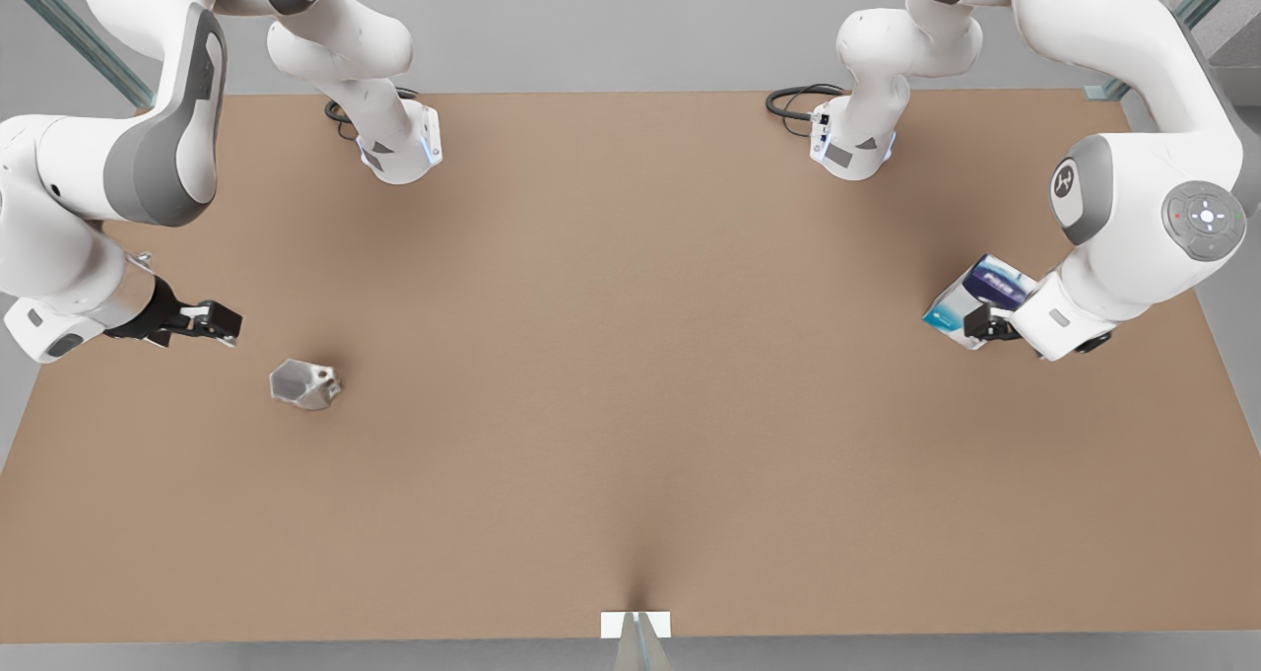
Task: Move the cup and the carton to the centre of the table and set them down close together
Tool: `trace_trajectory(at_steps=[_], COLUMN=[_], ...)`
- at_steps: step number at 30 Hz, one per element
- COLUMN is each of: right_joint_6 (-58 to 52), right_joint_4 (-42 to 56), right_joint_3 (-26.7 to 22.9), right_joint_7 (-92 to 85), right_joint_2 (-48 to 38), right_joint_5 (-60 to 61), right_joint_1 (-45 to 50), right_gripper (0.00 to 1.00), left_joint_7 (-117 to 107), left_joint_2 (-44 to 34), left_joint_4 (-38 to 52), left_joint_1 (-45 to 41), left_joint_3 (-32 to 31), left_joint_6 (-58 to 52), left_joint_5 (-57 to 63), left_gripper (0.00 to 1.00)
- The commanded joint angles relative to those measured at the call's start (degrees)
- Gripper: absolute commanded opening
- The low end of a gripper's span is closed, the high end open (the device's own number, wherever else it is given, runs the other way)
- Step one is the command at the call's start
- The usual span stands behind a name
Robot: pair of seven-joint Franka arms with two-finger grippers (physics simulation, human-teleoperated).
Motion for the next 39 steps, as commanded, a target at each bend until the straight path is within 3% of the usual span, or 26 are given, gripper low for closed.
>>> trace_trajectory(at_steps=[1,11,15,28,30,32,39], right_joint_6=[0.0,0.2,4.5,25.6,30.7,41.8,51.7], right_joint_4=[0.0,-0.8,-5.6,-30.8,-32.6,-40.2,-44.6], right_joint_3=[0.0,0.0,-0.1,-0.3,-0.3,-0.3,-0.3], right_joint_7=[0.0,-0.4,-0.9,-12.0,-11.0,-11.0,-10.7], right_joint_2=[0.0,3.8,4.9,3.0,3.3,0.8,3.8], right_joint_5=[0.0,-0.4,-0.6,-1.1,-1.0,-1.0,-0.4], right_joint_1=[0.0,-2.8,-4.5,-8.1,-8.1,-8.2,-10.4], right_gripper=[1.0,1.0,1.0,1.0,1.0,1.0,1.0], left_joint_7=[0.0,-0.3,-0.3,-0.2,-0.2,-0.1,-0.1], left_joint_2=[0.0,0.0,0.1,0.2,0.2,0.2,1.1], left_joint_4=[0.0,-0.3,-0.4,-0.8,-0.8,-0.8,-0.8], left_joint_1=[0.0,-0.1,0.0,0.0,0.0,0.0,0.1], left_joint_3=[0.0,0.0,0.1,0.4,0.4,0.4,0.5], left_joint_6=[0.0,-0.1,0.0,-0.1,-0.1,-0.1,-0.1], left_joint_5=[0.2,0.2,0.2,0.2,0.2,0.2,0.2], left_gripper=[1.0,1.0,1.0,1.0,1.0,1.0,1.0])
